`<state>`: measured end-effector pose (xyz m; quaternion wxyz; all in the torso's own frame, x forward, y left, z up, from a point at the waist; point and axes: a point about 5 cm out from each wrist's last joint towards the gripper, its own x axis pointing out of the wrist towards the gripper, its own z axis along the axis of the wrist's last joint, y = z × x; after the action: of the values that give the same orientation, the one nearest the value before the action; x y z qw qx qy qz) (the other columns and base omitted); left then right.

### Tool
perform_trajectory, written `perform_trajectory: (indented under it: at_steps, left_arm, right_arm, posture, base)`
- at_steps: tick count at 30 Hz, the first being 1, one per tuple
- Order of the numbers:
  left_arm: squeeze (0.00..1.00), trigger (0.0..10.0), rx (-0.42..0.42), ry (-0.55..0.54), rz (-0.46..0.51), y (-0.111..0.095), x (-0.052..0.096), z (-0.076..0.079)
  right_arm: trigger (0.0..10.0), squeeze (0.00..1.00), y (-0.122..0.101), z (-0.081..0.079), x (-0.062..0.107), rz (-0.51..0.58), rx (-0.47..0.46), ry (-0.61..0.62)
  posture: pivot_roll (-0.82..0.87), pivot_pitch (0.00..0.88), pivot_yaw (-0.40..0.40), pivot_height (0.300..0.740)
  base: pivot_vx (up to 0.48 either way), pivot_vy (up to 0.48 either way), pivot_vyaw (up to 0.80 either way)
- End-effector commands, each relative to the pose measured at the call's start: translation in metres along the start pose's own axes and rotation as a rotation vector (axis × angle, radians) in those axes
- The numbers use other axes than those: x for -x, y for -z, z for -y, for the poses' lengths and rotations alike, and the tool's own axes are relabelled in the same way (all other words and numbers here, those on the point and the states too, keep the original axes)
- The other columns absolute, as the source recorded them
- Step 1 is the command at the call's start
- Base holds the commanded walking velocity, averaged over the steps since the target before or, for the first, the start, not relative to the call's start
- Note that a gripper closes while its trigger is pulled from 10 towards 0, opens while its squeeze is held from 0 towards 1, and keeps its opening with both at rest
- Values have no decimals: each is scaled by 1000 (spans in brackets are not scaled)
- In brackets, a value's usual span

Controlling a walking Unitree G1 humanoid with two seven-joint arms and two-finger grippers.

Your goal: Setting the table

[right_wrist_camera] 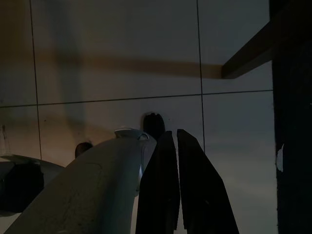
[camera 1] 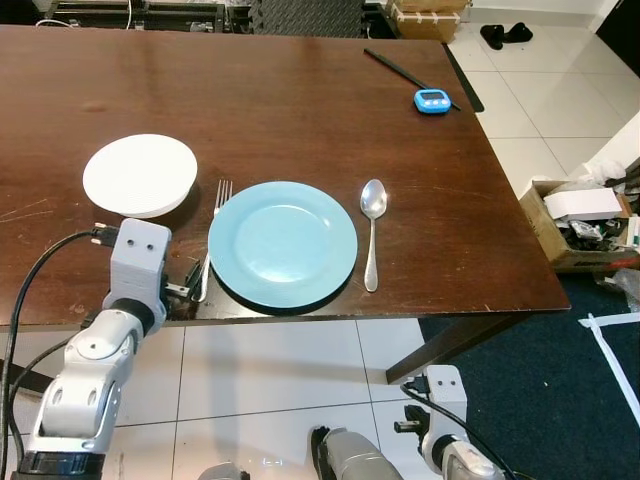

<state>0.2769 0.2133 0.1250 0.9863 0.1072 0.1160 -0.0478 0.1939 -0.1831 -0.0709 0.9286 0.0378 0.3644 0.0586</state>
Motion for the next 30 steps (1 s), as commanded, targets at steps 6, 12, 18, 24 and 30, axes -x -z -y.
perform_trajectory:
  at_steps: [6,12,18,24,30]
  left_arm:
    - [0,10000,12,58,-4,6,-5,13]
    - [0,10000,2,98,-14,8,-8,20]
    - [0,10000,4,130,-9,7,-9,26]
    - [0,10000,-15,120,-26,10,-8,26]
    - [0,10000,-38,49,-82,20,-9,18]
  right_arm:
    - [10000,0,6,3,3,-16,-5,9]
    - [10000,0,6,2,3,-15,-4,9]
    - [10000,0,6,2,3,-15,-7,10]
    - [10000,0,8,2,3,-19,-8,10]
    - [10000,0,7,0,2,-16,-11,7]
  posture:
    - [10,139,-31,740]
    - [7,133,-28,740]
    - [4,132,-23,740]
    - [10,133,-26,740]
    - [8,134,-24,740]
  base:
    - [0,0,0]
    - [0,0,0]
    - [0,0,0]
    - [0,0,0]
    - [0,0,0]
